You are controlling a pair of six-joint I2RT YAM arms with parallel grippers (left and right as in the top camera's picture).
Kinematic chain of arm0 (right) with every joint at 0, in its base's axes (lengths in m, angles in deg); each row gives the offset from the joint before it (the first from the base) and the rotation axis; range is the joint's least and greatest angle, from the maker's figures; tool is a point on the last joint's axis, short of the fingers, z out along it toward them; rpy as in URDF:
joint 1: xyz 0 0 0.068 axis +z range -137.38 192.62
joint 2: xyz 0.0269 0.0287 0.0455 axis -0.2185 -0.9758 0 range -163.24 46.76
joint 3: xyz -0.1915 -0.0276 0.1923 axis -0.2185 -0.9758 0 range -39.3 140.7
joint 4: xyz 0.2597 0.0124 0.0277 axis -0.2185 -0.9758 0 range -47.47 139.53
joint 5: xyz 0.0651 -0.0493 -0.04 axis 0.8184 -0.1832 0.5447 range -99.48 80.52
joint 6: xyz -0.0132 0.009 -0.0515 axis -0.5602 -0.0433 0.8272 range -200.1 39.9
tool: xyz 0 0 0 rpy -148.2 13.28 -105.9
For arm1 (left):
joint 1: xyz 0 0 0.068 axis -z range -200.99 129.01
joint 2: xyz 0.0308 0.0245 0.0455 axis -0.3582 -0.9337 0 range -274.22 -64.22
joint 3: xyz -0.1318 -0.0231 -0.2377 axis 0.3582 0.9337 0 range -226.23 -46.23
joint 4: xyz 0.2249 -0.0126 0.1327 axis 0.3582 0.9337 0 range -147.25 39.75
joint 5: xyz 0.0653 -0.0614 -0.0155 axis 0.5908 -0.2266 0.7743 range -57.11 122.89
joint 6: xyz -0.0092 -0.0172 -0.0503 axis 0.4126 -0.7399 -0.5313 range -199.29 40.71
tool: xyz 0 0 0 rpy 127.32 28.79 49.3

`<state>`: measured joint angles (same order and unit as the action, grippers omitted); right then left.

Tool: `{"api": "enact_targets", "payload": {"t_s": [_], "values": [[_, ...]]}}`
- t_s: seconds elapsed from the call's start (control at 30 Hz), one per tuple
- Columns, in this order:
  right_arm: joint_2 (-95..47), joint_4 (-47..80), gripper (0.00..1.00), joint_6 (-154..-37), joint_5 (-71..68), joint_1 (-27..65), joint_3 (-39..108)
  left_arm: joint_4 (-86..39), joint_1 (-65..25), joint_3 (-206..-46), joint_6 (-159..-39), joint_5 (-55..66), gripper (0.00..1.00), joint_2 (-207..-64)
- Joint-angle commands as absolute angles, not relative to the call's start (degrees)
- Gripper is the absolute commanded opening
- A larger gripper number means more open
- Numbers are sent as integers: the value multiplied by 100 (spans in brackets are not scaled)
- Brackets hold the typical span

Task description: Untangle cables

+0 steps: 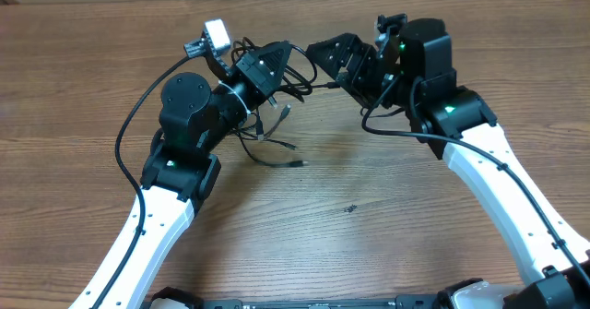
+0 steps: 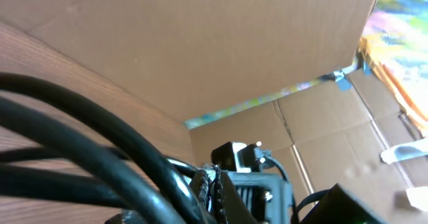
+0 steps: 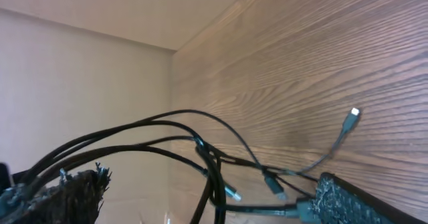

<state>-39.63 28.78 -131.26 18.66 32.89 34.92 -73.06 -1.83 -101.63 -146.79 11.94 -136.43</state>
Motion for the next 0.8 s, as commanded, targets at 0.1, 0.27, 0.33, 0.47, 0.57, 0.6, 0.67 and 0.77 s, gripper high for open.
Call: {"api": "enact_targets", "payload": {"t_s": [0.1, 0.27, 0.33, 0.47, 0.57, 0.6, 0.67, 0.77], "values": [[-3950, 2815, 100, -12910, 1326, 3593, 3608, -7356, -69, -10222, -15313, 1247, 4, -13614], [-3950, 2616, 100, -12890, 1053, 3742, 3608, -7363, 42, -10222, -15370, 1255, 4, -13621], [-3950, 2537, 100, -12798, 1047, 3739, 3608, -7363, 40, -10222, -15370, 1255, 4, -13621], [-3950, 2469, 100, -12796, 1044, 3619, 3608, -7363, -54, -10222, -15412, 1255, 4, -13621], [-3948, 2465, 100, -12800, 1071, 3398, 3608, -7361, -198, -10222, -15477, 1247, 4, -13621], [-3948, 2445, 100, -12800, 1114, 3287, 3608, -7359, -264, -10222, -15477, 1229, 4, -13621], [-3948, 2367, 100, -12803, 1114, 3171, 3608, -7354, -338, -10222, -15477, 1225, 4, -13621], [-3948, 2212, 100, -12774, 1215, 3014, 3608, -7354, -445, -10222, -15589, 1233, 4, -13621]]}}
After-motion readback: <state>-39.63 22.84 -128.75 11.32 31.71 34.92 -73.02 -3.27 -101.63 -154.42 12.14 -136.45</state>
